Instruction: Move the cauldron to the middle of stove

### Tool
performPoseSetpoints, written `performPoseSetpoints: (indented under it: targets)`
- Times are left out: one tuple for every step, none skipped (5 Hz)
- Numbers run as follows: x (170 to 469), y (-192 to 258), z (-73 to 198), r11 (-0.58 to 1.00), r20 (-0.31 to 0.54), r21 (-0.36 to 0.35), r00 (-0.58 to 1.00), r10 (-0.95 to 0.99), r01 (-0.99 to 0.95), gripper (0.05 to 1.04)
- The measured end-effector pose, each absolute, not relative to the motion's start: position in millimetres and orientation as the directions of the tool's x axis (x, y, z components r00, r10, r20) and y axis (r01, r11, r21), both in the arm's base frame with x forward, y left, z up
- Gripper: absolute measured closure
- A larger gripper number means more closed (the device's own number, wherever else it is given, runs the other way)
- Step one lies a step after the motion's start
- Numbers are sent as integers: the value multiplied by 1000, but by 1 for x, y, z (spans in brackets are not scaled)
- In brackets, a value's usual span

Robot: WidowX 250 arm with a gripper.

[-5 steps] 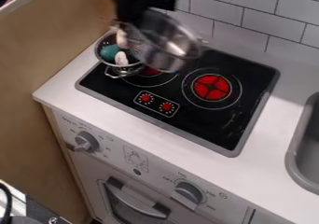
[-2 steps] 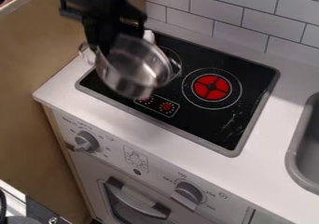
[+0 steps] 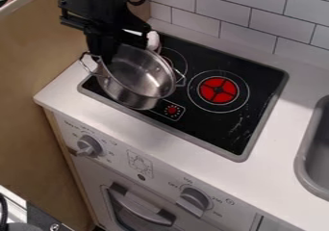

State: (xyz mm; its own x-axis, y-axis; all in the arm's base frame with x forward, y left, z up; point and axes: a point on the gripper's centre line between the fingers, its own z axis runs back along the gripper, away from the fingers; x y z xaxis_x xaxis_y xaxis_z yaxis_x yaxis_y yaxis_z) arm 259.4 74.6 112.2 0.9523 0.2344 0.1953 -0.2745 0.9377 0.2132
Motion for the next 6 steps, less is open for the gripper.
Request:
performPoseSetpoints:
  targets:
    - [269,71,94,944,205,201,953,222,-263,1028]
    - [275,72,81,945,212,199,953,216,-258,1028]
    - [274,73,70,944,207,206,954,217,-259,1028]
    - [275,72,62,944,217,198,951,221,-265,1028]
    - [275,75,60,937,221,210,947,234,-280,1028]
    - [276,74,54,930,242,206,936,255,-306,1012]
